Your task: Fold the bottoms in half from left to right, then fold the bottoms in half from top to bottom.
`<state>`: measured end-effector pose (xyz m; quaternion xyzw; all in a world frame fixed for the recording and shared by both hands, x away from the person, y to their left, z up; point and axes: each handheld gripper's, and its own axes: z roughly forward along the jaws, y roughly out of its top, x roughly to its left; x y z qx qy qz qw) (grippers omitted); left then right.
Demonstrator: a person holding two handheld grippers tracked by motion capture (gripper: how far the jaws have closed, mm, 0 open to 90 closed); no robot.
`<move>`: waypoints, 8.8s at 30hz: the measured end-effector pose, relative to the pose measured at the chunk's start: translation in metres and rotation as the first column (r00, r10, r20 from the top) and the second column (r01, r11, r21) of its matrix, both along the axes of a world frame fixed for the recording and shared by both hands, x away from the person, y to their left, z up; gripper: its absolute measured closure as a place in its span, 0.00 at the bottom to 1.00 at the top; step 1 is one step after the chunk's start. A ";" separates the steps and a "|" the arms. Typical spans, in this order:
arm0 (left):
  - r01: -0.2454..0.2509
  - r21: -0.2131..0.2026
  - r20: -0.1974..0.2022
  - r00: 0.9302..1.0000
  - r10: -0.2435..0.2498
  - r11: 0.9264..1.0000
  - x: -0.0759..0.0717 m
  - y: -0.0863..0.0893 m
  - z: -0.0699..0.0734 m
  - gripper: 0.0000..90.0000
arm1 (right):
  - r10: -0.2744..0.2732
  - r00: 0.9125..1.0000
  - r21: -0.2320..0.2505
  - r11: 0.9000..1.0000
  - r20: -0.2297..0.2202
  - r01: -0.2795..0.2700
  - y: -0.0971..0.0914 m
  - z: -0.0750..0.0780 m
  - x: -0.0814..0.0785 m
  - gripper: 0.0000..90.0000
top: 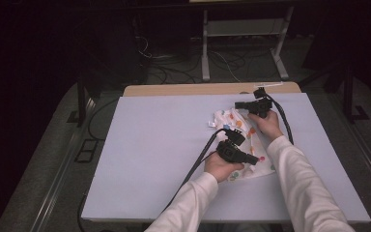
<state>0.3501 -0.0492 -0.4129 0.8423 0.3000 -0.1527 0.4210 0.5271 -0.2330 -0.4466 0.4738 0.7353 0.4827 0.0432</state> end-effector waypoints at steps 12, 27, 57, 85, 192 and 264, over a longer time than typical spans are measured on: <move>-0.005 -0.027 -0.018 1.000 0.005 1.000 0.005 -0.017 0.000 1.00 | 0.003 1.000 -0.020 1.000 0.002 -0.002 -0.005 0.002 -0.001 0.99; -0.029 -0.050 -0.048 0.999 0.026 0.998 0.011 -0.037 -0.014 1.00 | -0.037 0.999 -0.041 0.999 -0.013 0.036 -0.014 0.000 -0.003 0.58; -0.140 -0.077 0.048 0.988 0.144 0.987 0.019 -0.005 -0.004 0.23 | -0.060 0.995 0.033 0.998 0.073 0.058 -0.040 0.030 -0.067 0.00; -0.266 -0.037 0.220 0.938 0.267 0.963 0.051 0.045 0.000 0.01 | -0.026 0.997 0.017 1.000 0.072 0.025 -0.051 0.030 -0.088 0.00; -0.307 0.033 0.039 0.951 0.306 0.951 0.152 0.079 -0.040 0.54 | -0.003 0.990 0.024 1.000 -0.139 0.007 -0.040 0.000 -0.035 0.41; -0.302 -0.111 0.029 0.951 0.307 0.947 0.124 0.079 -0.018 0.99 | 0.028 0.999 -0.052 0.998 0.036 -0.026 -0.041 0.023 -0.083 0.98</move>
